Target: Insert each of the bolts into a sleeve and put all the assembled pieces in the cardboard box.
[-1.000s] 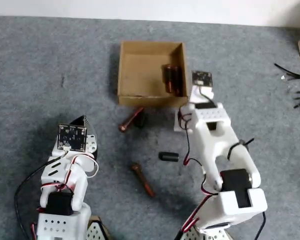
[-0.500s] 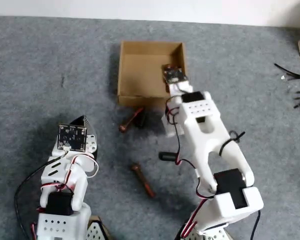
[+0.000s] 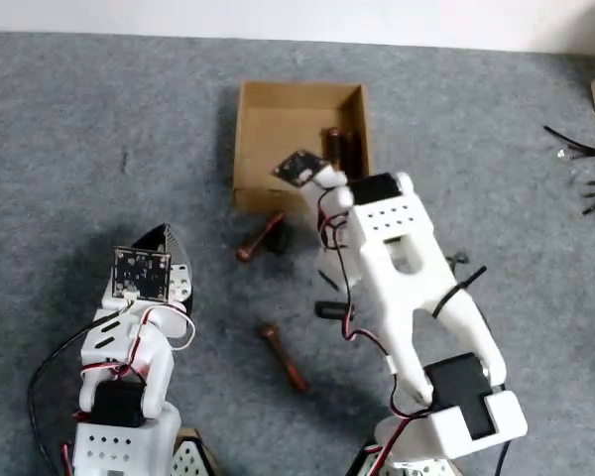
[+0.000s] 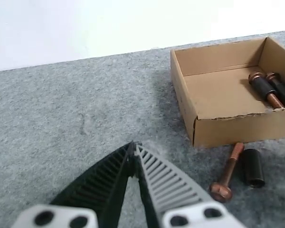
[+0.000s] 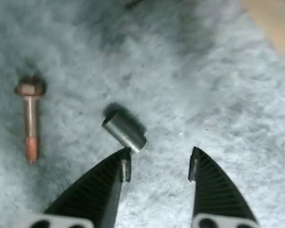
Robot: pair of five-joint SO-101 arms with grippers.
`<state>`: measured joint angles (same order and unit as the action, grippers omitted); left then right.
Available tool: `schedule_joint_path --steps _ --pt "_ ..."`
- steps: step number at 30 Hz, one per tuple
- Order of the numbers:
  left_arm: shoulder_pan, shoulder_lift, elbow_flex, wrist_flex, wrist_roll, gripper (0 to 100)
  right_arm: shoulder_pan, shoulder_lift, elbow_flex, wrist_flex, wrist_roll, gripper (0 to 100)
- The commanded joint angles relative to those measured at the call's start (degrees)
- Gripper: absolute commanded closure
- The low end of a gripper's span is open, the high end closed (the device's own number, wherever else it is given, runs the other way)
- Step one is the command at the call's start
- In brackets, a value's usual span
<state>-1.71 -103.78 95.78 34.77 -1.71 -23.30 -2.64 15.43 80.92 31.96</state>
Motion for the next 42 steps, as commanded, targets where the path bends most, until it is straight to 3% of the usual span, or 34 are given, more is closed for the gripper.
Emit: schedule_joint_path --steps 1,8,17,34,42 --pt "-0.5 -0.6 -0.7 -1.3 0.2 99 -3.6 -2.1 0.3 0.4 3.3 81.6" --pt "-0.5 -0.6 -0.7 -1.4 0.2 99 -9.2 -2.1 8.2 0.1 7.8 81.6" --pt "-0.5 -0.6 -0.7 -1.4 0.2 99 -7.0 -2.0 19.5 -12.0 12.7 81.6" --pt "-0.5 -0.6 -0.7 -1.5 0.2 99 -6.1 -2.0 31.8 -29.3 12.4 81.6" --pt "0.2 -0.6 -0.2 -1.6 0.2 99 -6.4 -2.1 31.3 -29.8 -4.9 81.6"
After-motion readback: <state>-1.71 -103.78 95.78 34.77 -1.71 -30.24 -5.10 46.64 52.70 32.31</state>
